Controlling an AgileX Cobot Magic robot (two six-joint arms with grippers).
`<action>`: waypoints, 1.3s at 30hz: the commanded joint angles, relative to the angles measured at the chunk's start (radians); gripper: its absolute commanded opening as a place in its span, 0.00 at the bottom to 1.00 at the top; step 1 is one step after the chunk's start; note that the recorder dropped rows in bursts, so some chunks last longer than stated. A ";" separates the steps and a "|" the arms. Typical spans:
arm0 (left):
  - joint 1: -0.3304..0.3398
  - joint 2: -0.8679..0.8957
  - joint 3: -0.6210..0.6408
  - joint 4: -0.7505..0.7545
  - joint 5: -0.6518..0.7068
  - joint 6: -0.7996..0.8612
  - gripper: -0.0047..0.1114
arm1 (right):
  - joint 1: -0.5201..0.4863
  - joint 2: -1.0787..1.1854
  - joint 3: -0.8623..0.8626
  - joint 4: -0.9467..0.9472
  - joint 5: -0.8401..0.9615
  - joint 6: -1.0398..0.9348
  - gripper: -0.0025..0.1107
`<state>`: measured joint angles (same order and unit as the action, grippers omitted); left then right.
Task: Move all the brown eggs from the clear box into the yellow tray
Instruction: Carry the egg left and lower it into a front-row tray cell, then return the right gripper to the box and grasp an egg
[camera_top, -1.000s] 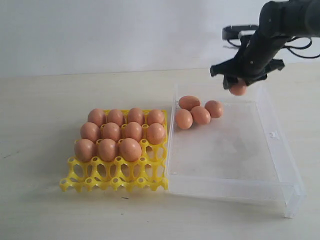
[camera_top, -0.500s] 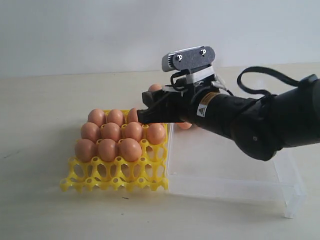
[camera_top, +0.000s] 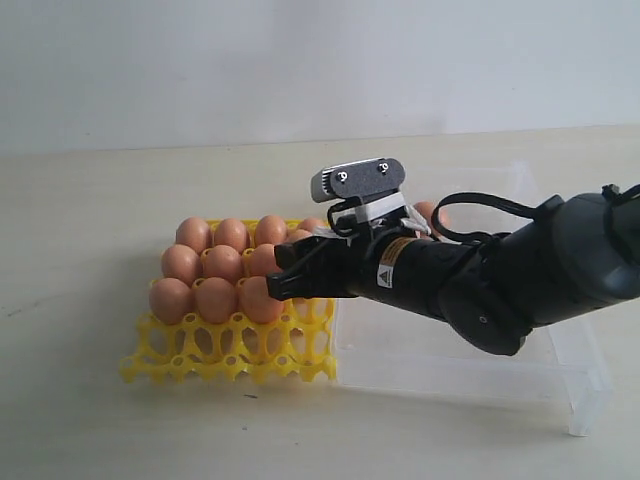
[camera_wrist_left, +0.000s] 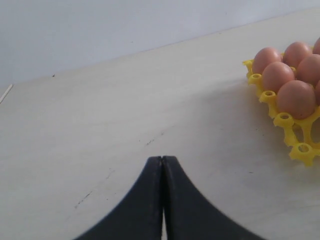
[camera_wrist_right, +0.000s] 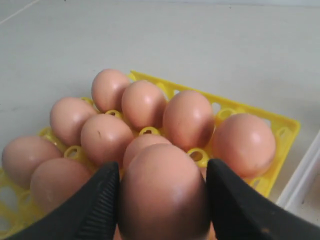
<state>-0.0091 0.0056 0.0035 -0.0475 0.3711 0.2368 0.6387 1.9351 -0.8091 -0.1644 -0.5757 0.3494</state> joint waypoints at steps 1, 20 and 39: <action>-0.003 -0.006 -0.004 -0.002 -0.007 0.000 0.04 | 0.001 0.000 0.004 -0.024 0.005 0.019 0.02; -0.003 -0.006 -0.004 -0.002 -0.007 0.000 0.04 | 0.001 -0.028 0.004 -0.126 0.035 0.142 0.54; -0.003 -0.006 -0.004 -0.002 -0.007 0.000 0.04 | -0.316 -0.189 -0.467 -0.079 1.147 -0.177 0.17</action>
<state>-0.0091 0.0056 0.0035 -0.0475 0.3711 0.2368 0.3546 1.6609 -1.2220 -0.2614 0.5332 0.2315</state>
